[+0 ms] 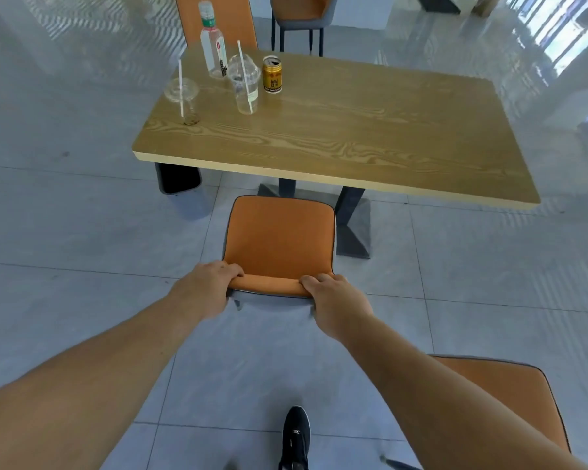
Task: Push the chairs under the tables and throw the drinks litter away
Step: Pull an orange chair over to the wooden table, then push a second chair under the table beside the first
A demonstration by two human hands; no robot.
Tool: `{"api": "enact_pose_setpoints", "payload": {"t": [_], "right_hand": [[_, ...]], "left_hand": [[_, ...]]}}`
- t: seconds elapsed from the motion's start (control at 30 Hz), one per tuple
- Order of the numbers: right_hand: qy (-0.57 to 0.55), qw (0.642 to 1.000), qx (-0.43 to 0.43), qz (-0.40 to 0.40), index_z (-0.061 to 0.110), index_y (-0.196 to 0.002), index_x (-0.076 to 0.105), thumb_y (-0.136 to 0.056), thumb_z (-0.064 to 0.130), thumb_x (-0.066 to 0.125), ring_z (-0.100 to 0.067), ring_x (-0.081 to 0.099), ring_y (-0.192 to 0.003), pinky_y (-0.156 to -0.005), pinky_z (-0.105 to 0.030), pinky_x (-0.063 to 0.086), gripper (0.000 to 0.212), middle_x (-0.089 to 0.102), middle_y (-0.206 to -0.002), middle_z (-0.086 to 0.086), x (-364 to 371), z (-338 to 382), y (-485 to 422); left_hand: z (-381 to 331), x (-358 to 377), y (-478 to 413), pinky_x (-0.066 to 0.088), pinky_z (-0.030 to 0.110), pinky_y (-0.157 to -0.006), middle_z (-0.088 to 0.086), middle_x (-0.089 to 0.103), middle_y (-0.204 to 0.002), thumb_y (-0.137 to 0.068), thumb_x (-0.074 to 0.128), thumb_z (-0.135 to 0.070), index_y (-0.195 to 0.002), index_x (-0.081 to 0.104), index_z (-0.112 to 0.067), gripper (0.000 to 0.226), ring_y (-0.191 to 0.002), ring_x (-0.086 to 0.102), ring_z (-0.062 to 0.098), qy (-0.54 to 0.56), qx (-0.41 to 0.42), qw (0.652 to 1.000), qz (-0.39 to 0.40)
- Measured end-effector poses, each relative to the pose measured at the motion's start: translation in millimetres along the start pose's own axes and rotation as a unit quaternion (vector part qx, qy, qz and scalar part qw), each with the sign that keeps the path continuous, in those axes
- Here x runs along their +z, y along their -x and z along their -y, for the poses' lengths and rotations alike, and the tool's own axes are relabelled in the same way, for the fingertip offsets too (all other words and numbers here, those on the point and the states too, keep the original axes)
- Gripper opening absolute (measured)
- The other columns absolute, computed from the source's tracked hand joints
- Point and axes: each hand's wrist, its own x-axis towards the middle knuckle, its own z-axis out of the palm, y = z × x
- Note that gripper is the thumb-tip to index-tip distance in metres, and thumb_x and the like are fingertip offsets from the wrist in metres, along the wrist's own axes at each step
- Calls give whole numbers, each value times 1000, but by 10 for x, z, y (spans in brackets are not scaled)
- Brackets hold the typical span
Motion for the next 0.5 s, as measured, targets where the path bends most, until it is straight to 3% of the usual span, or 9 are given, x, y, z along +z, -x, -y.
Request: {"api": "enact_pose_setpoints", "payload": {"t": [0.13, 0.23, 0.33, 0.5], "right_hand": [[-18, 1000, 17, -14, 29, -147, 41, -101, 26, 58, -30, 52, -121, -92, -45, 56, 49, 58, -131, 0, 55, 94, 107], [-21, 998, 45, -32, 26, -152, 33, -95, 42, 68, -31, 47, -132, -96, -47, 56, 68, 49, -146, -2, -4, 145, 440], [-12, 996, 77, -50, 26, -154, 26, -93, 50, 69, -32, 43, -136, -99, -48, 54, 79, 40, -155, -4, -153, 124, 968], [-12, 984, 148, -101, 24, -158, 26, -93, 57, 65, -34, 33, -143, -115, -51, 37, 82, 35, -160, -7, -435, -52, 2072]], "left_hand": [[-25, -1, 107, 53, 43, -85, 0, 56, -117, -86, 71, -25, -127, 54, -33, 45, -106, 52, 24, 1, -25, 1000, -15], [-255, -36, 296, 51, 42, -87, 1, 50, -127, -81, 76, -44, -135, 45, -31, 63, -113, 47, 25, -32, -41, 998, -29], [-614, -114, 564, 48, 39, -87, 0, 49, -129, -81, 75, -52, -137, 44, -30, 68, -116, 45, 24, -8, 18, 997, -72], [-1524, -201, 998, 48, 41, -90, 0, 51, -131, -82, 72, -54, -140, 44, -27, 70, -119, 44, 24, 30, 133, 987, -80]]}}
